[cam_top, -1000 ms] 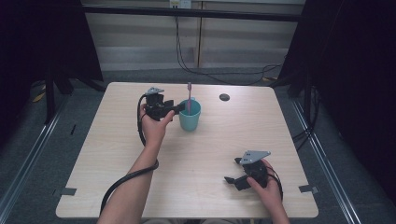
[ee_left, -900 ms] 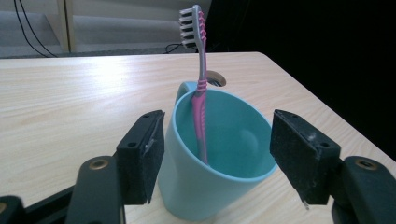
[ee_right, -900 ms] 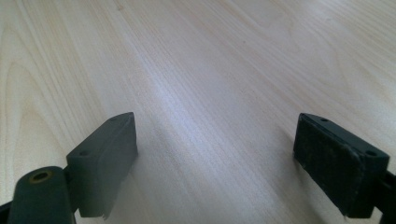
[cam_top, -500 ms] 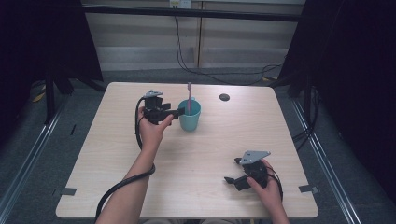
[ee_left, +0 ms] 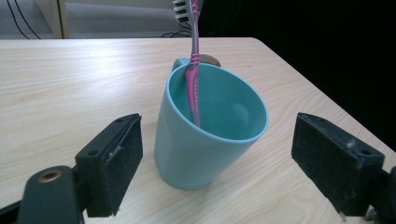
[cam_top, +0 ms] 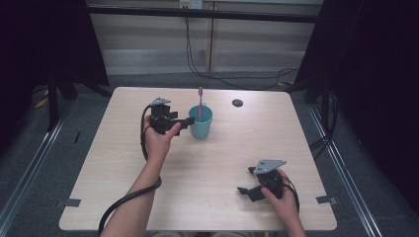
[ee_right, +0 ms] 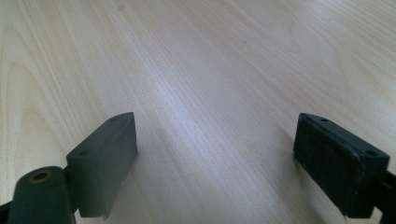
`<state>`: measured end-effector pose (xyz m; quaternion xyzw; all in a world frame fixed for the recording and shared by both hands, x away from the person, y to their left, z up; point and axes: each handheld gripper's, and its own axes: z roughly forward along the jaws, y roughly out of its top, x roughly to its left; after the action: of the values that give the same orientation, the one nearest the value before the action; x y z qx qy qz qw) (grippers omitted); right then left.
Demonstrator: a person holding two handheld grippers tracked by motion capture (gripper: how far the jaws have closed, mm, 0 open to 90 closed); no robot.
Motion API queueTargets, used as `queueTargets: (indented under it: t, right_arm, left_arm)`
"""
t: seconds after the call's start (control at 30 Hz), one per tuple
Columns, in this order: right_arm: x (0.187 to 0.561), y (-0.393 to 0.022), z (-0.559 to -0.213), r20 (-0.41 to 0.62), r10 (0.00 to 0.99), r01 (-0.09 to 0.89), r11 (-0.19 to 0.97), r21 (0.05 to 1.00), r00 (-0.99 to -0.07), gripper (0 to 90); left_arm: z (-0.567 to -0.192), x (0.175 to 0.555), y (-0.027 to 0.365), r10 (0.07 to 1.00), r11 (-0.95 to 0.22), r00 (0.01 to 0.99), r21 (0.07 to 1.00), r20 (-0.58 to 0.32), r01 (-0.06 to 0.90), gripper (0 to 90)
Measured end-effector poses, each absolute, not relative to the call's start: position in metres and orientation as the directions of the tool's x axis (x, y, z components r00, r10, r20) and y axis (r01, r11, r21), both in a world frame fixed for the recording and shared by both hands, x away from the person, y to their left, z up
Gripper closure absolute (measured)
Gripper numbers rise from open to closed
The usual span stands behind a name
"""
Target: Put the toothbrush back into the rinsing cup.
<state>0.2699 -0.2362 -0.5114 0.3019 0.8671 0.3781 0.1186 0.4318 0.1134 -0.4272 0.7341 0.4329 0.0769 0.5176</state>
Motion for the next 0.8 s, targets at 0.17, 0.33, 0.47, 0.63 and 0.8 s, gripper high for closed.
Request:
queueTargets:
  t: [0.17, 0.33, 0.47, 0.63, 0.8]
  right_arm:
    - [0.27, -0.236, -0.511, 0.023, 0.613, 0.434, 0.532, 0.727, -0.79, 13.2]
    - [0.27, -0.236, -0.511, 0.023, 0.612, 0.433, 0.532, 0.727, -0.79, 13.2]
    - [0.27, -0.236, -0.511, 0.023, 0.612, 0.433, 0.532, 0.727, -0.791, 13.2]
    - [0.27, -0.236, -0.511, 0.023, 0.612, 0.434, 0.532, 0.727, -0.791, 13.2]
    - [0.27, -0.236, -0.511, 0.024, 0.612, 0.434, 0.532, 0.727, -0.79, 13.2]
  left_arm:
    - [-0.428, 0.429, 0.116, 0.711, -0.103, 0.623, 0.829, -0.325, 0.549, 16.2]
    - [-0.43, 0.427, 0.119, 0.715, -0.107, 0.62, 0.825, -0.324, 0.555, 16.2]
    - [-0.429, 0.424, 0.121, 0.712, -0.116, 0.628, 0.828, -0.315, 0.548, 16.2]
    - [-0.43, 0.421, 0.124, 0.709, -0.126, 0.633, 0.828, -0.311, 0.547, 16.2]
    - [-0.432, 0.418, 0.126, 0.705, -0.142, 0.643, 0.829, -0.298, 0.541, 16.2]
